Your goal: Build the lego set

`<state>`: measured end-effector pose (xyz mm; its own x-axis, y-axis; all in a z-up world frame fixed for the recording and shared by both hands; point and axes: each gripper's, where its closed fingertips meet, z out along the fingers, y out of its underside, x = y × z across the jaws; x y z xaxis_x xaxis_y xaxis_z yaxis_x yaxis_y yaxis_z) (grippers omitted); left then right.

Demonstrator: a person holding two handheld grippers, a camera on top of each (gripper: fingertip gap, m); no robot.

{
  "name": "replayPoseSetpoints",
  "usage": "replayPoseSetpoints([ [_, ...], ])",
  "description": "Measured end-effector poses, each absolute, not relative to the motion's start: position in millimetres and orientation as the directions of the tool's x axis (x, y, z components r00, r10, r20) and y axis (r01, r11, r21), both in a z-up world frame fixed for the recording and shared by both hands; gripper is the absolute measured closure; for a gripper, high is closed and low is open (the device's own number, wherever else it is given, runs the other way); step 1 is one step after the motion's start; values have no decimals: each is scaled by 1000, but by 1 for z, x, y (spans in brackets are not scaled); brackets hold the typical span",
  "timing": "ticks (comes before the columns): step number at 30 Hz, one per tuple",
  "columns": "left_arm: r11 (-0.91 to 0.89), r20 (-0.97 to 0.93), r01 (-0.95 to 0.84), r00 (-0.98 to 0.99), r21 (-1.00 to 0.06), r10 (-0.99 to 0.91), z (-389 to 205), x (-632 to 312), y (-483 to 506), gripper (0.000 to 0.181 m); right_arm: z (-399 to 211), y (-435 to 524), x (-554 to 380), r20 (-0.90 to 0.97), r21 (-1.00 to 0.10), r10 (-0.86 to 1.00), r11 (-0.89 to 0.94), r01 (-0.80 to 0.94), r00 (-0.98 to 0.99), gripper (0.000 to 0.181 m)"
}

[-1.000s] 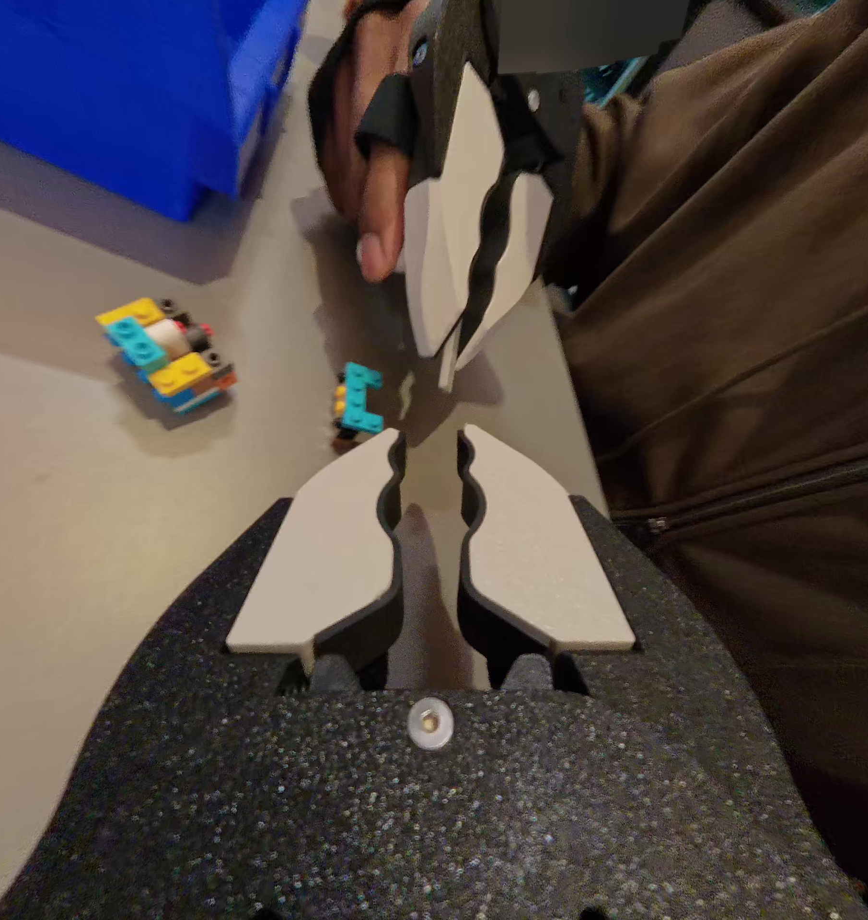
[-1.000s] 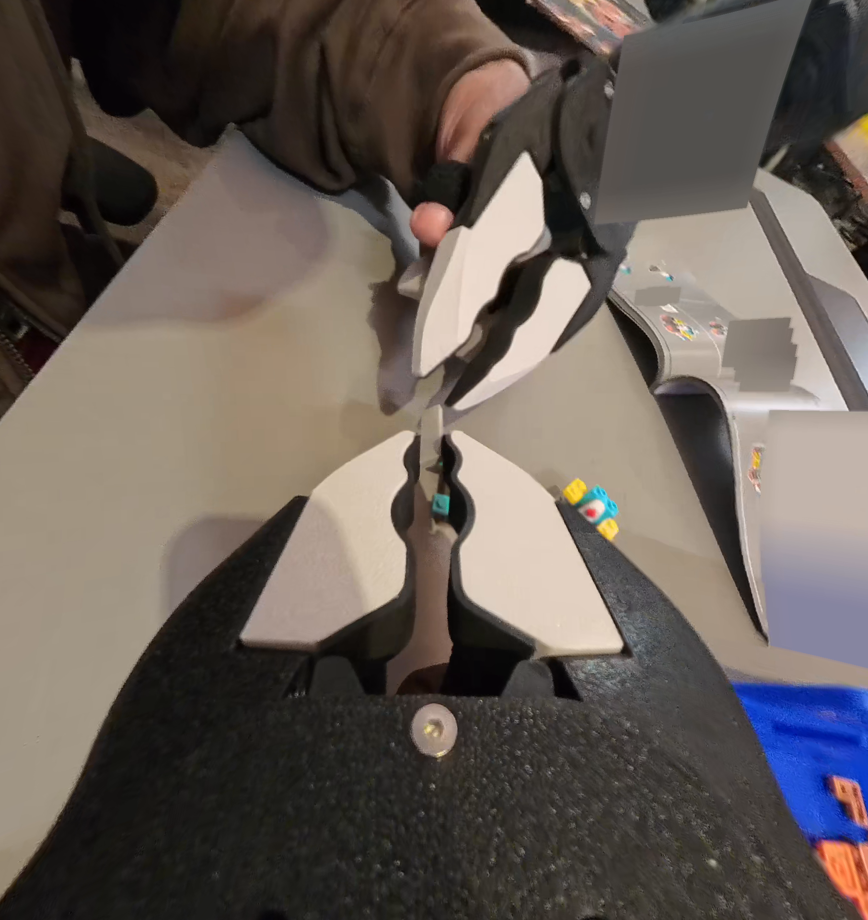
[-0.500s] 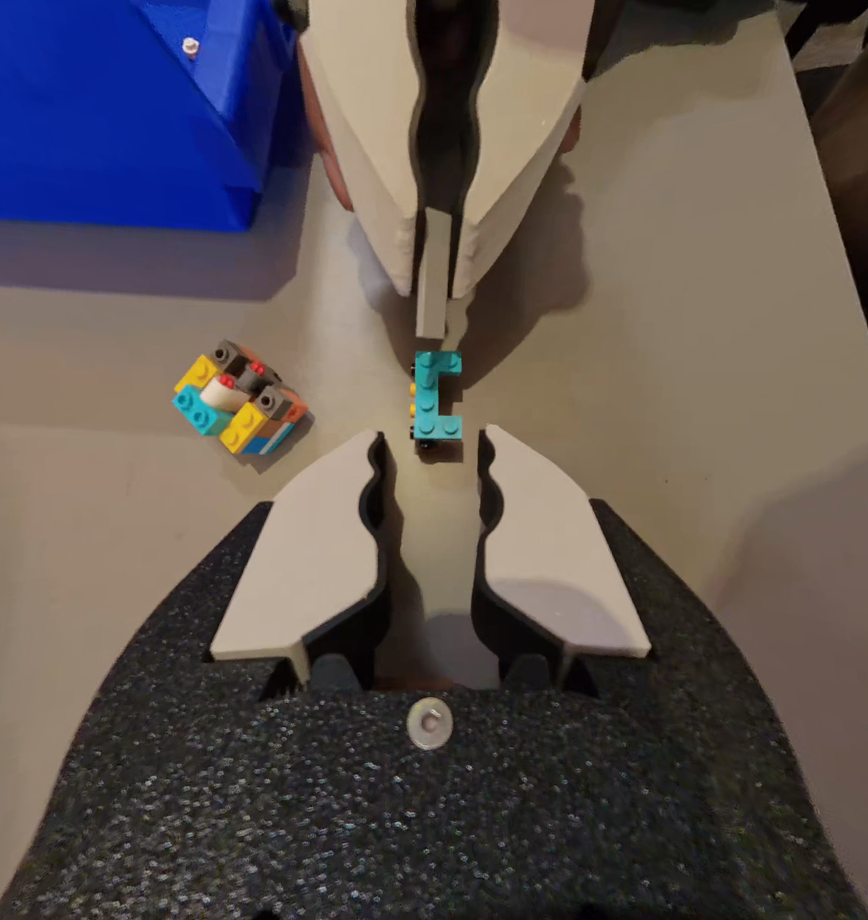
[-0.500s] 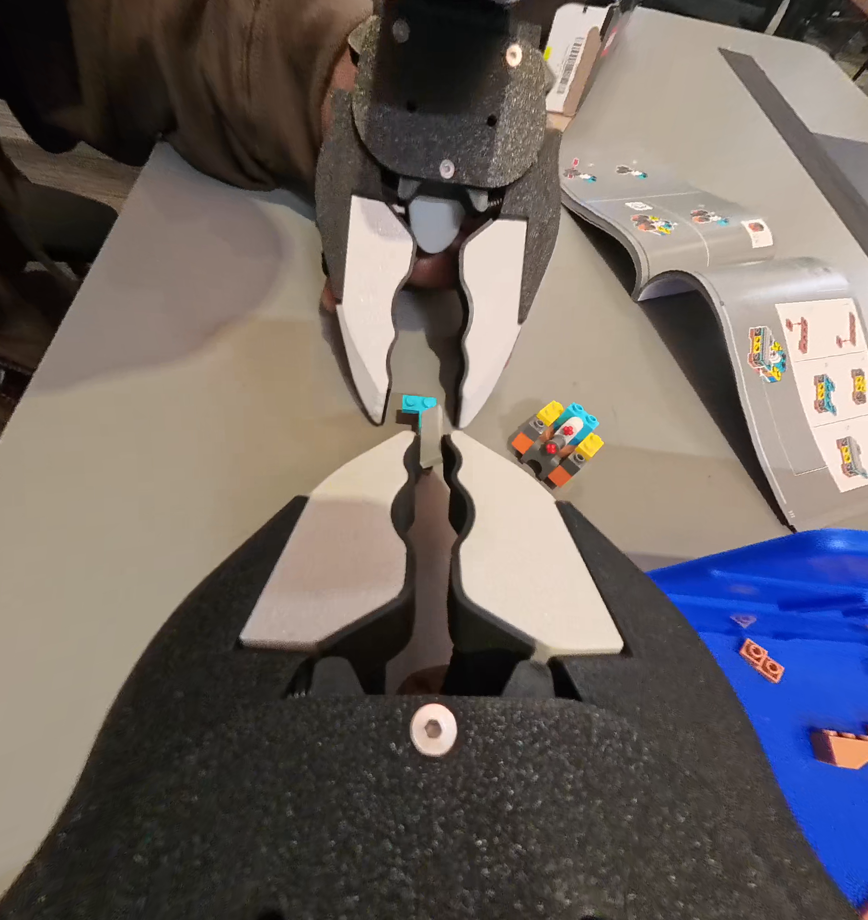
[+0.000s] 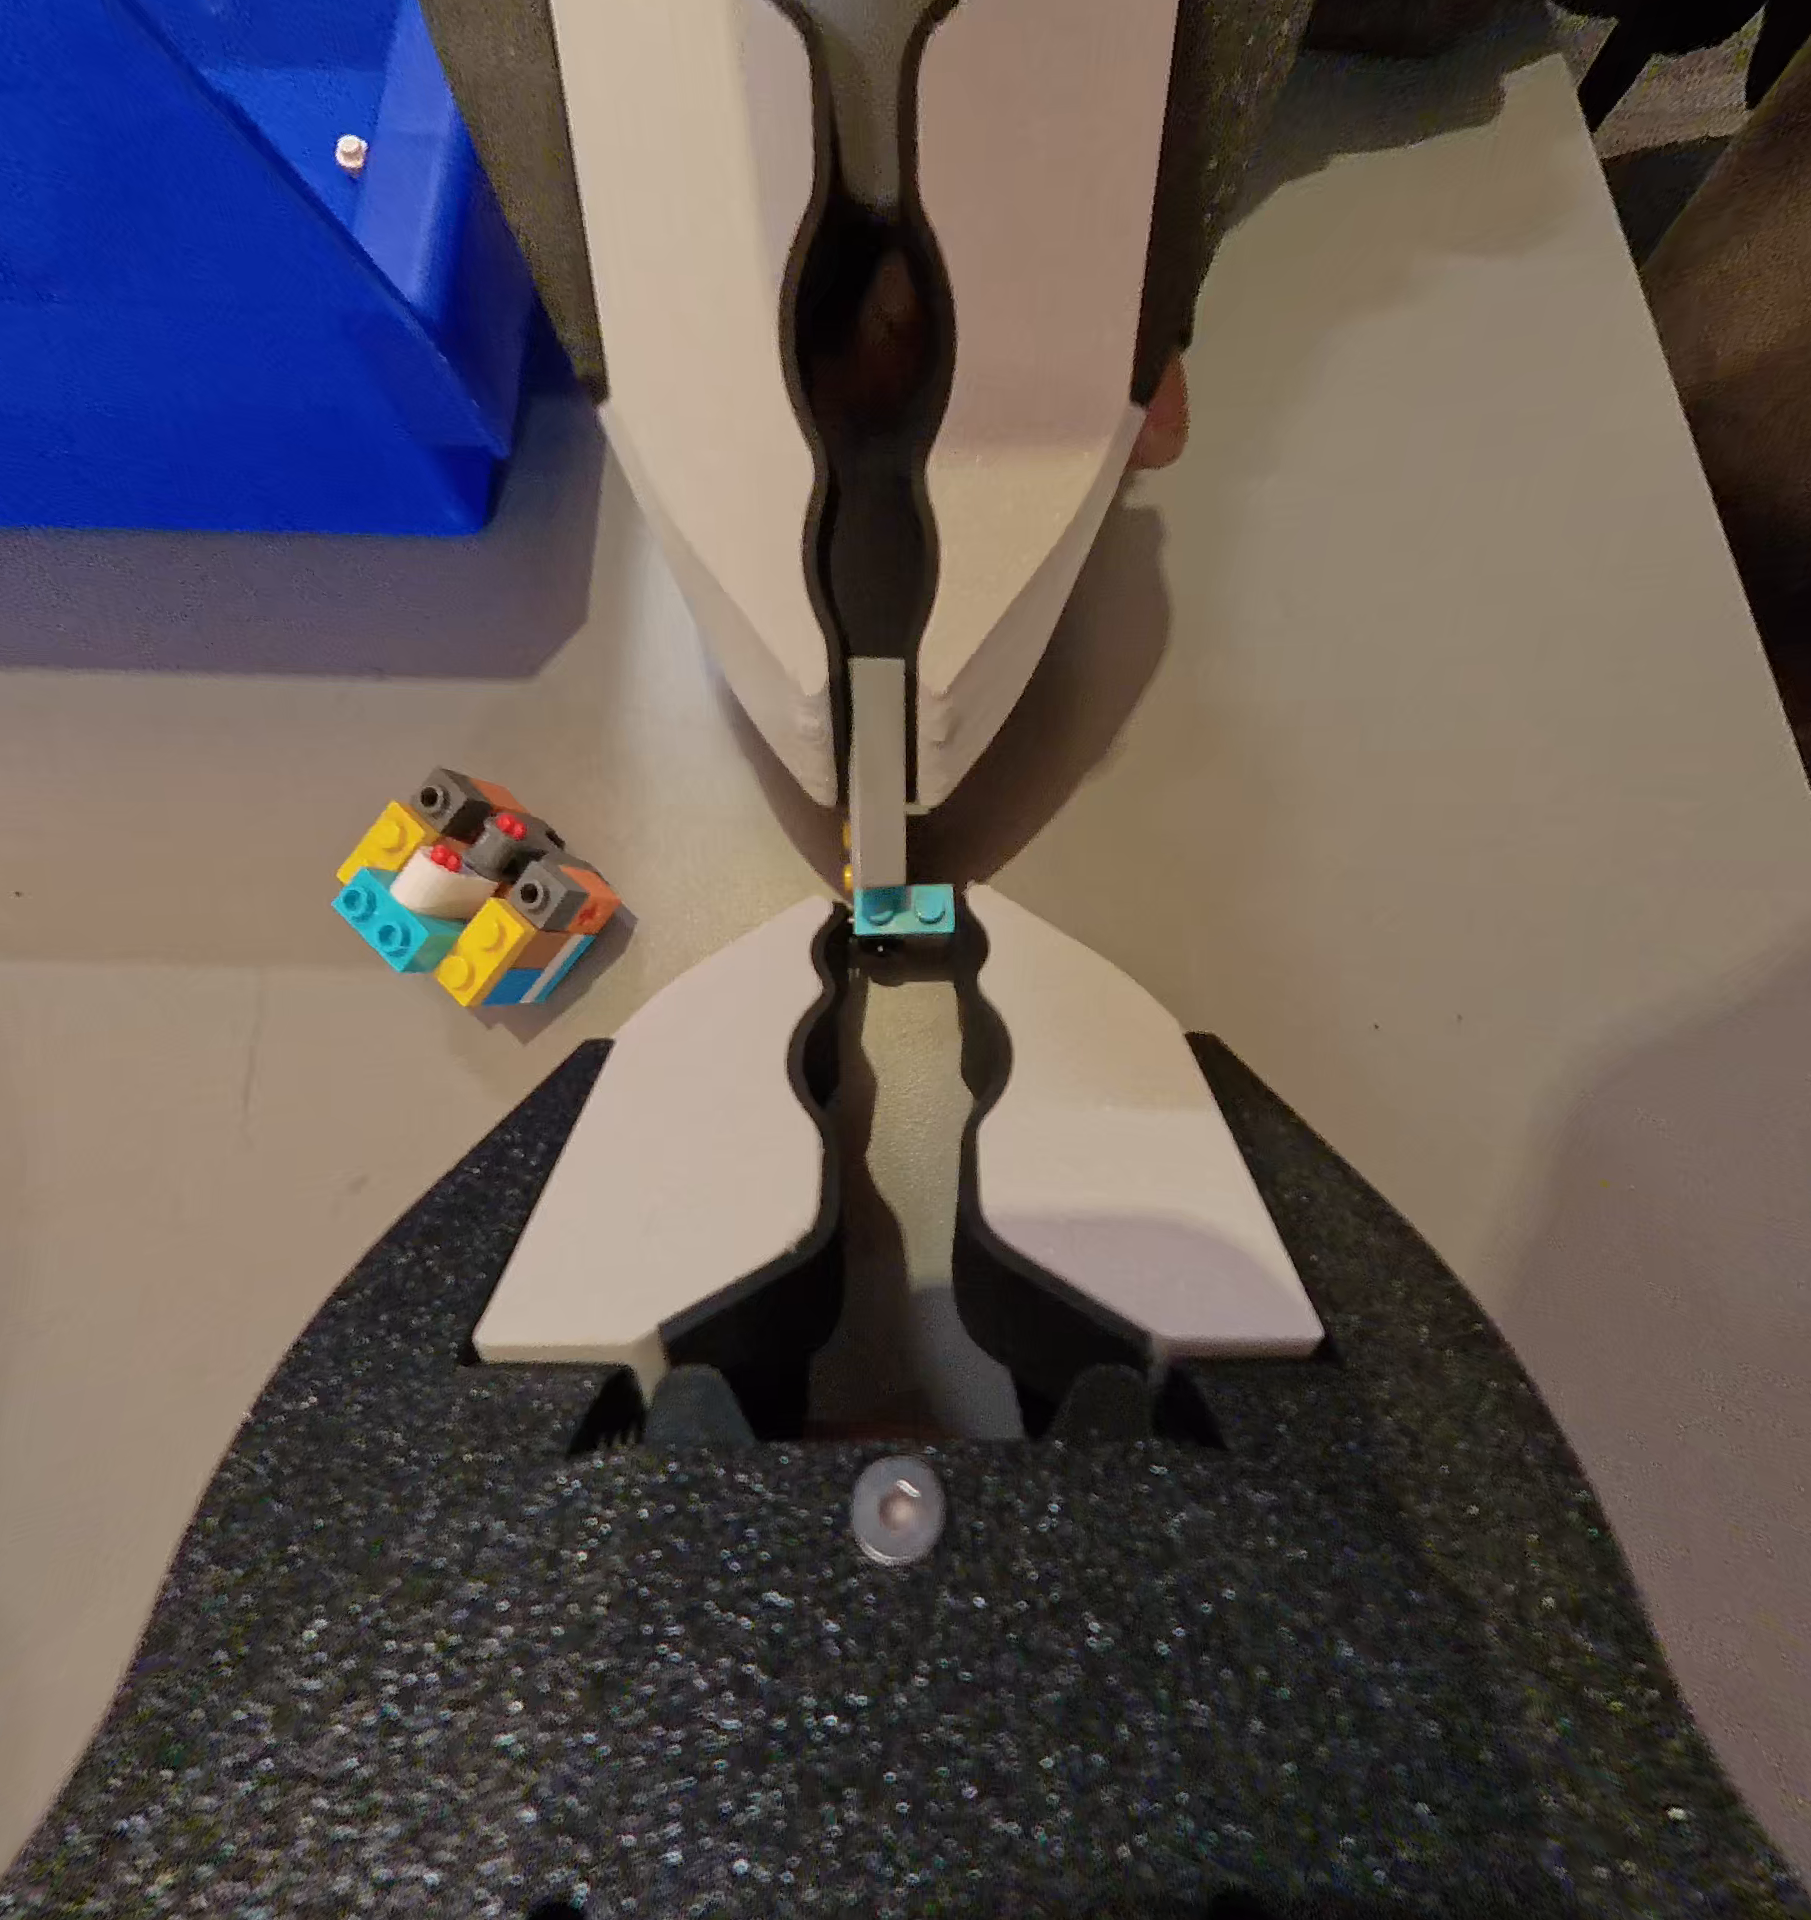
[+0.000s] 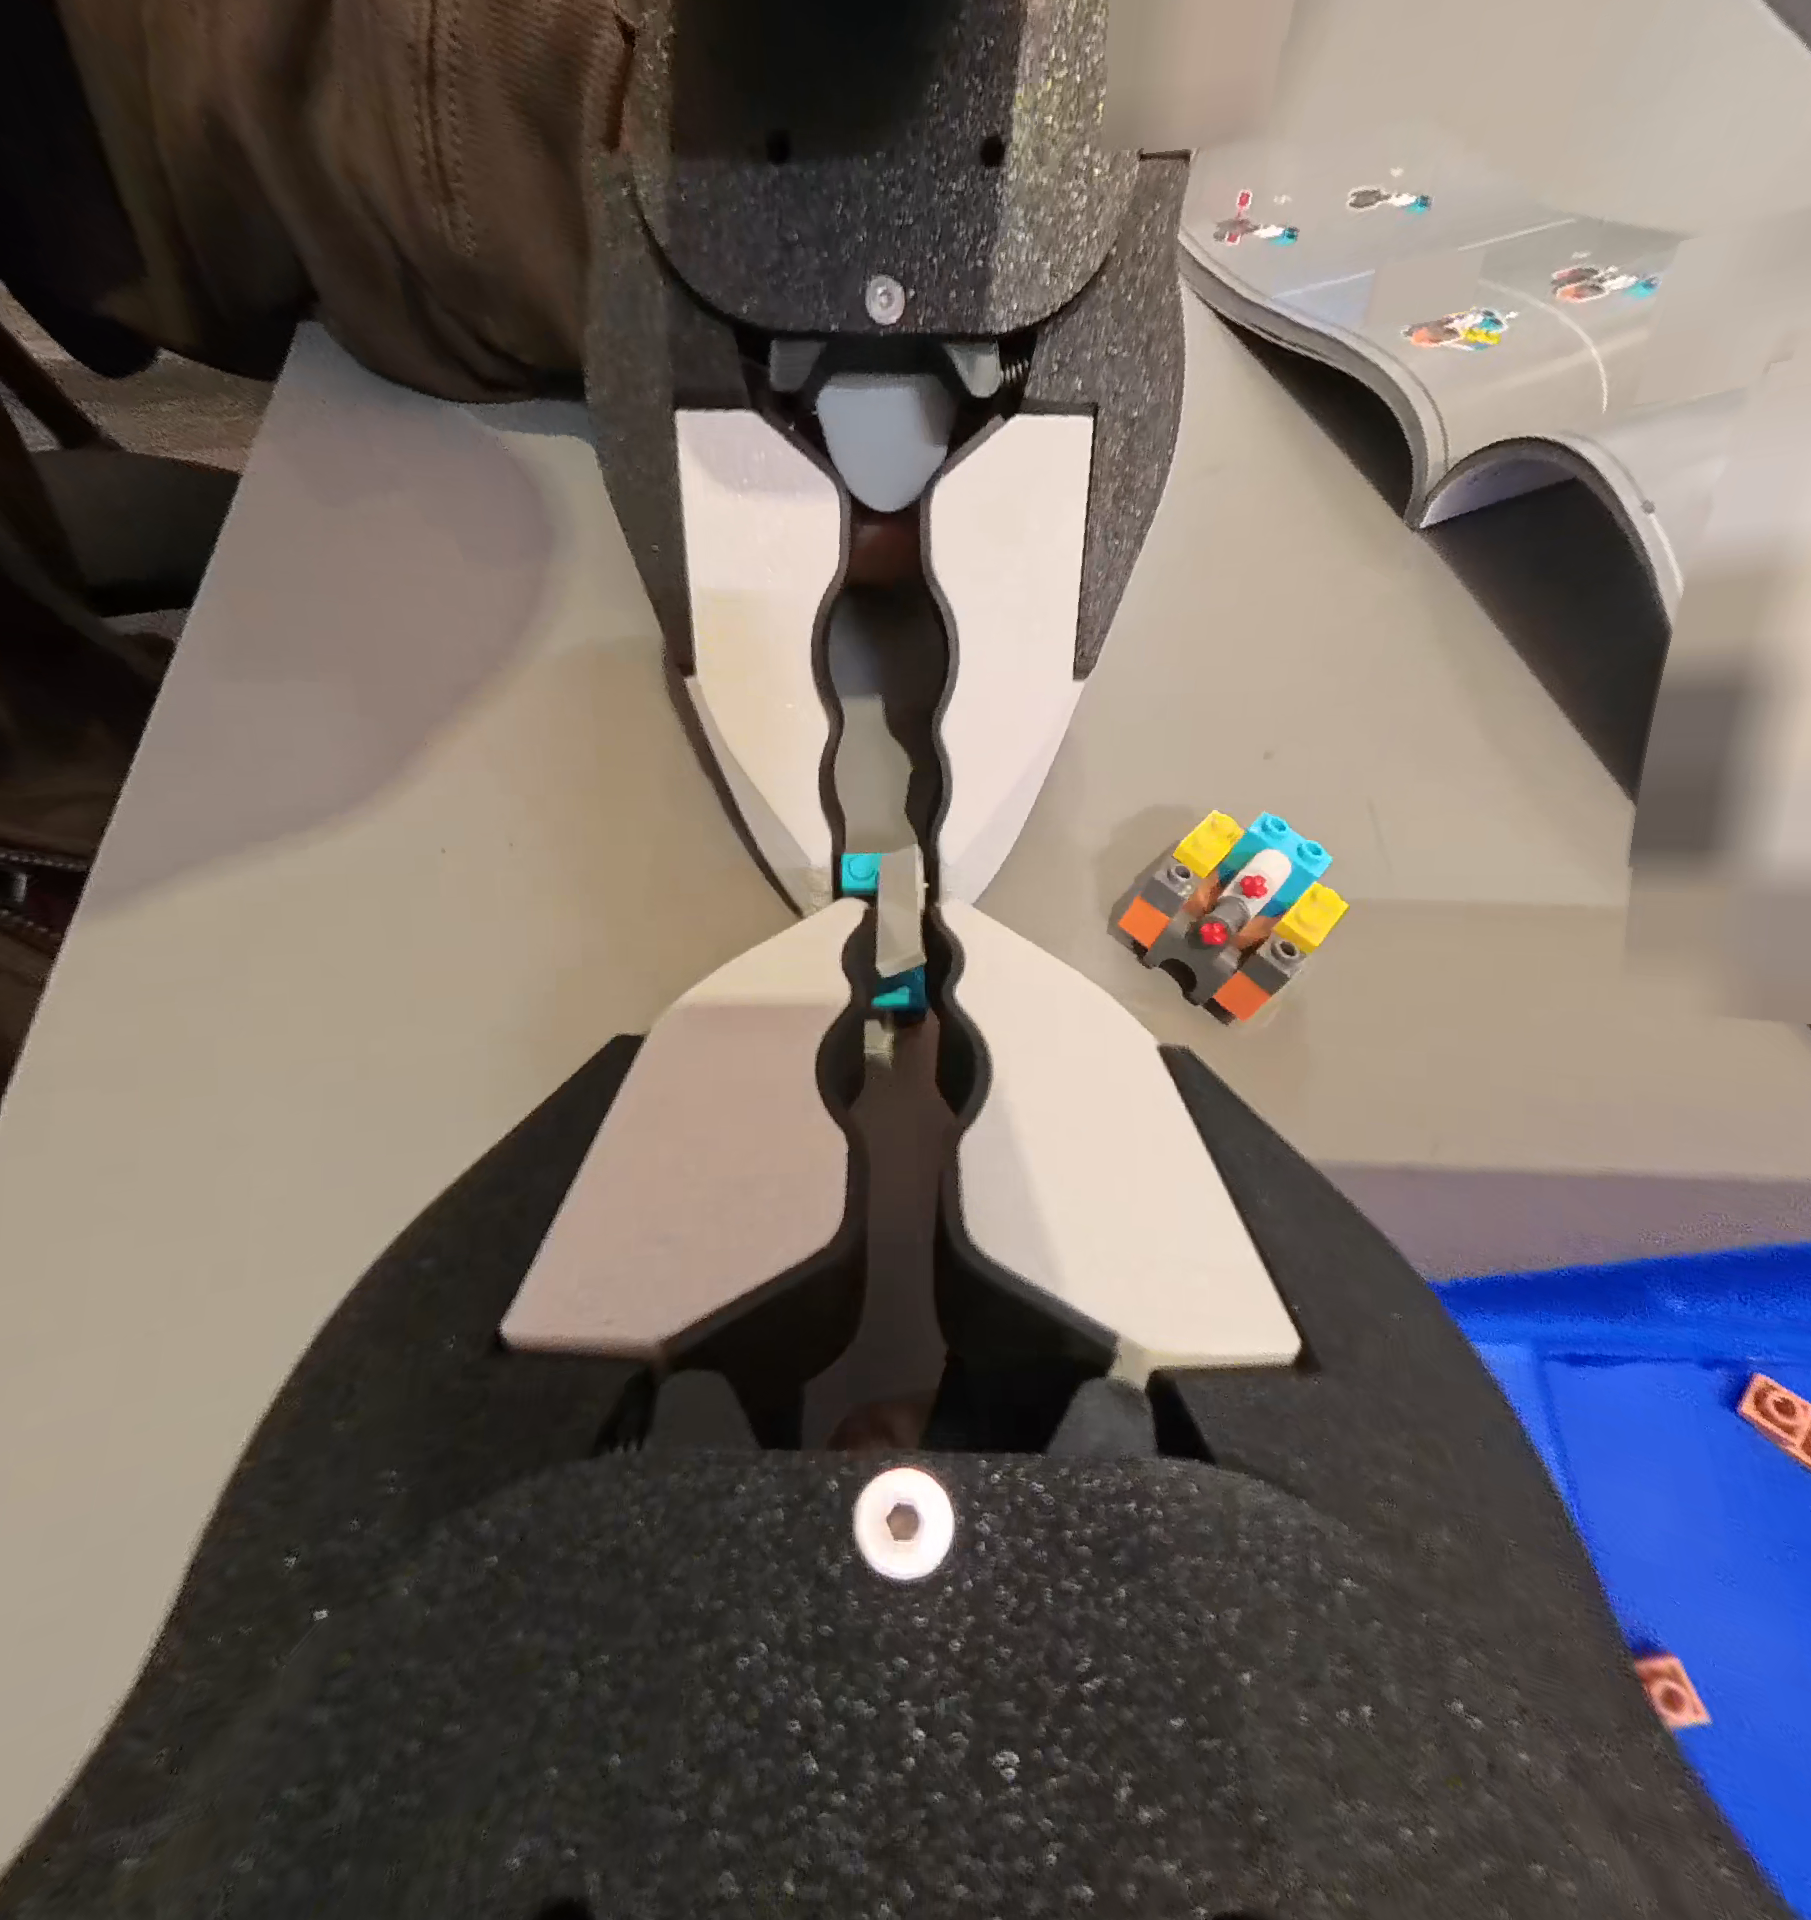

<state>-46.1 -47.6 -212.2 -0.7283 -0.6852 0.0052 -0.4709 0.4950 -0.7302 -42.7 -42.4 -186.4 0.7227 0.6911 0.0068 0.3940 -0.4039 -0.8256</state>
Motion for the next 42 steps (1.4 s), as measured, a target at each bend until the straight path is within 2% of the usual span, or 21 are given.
replayPoseSetpoints([
  [16, 491, -30, -422, -735, -762, -677, -206, -45, -50, 163, -193, -43, -44, -71, -801, 684, -473, 368, 726, 172],
  [30, 489, -40, -405, -738, -773, -674, -204, -45, -50, 162, -188, -44, -46, -56, -820, 700, -439, 367, 712, 166],
  [34, 466, -26, -401, -735, -788, -677, -200, -45, -50, 162, -179, -44, -44, 9, -849, 713, -366, 382, 702, 156],
  [37, 426, 9, -408, -730, -808, -683, -195, -45, -47, 162, -166, -46, -40, 108, -884, 720, -246, 398, 686, 150],
  [40, 394, 45, -424, -725, -816, -687, -193, -47, -42, 162, -152, -48, -36, 267, -889, 701, -86, 451, 661, 146],
  [42, 383, 66, -433, -728, -816, -682, -192, -50, -40, 162, -147, -48, -35, 412, -846, 662, 22, 533, 627, 143],
])
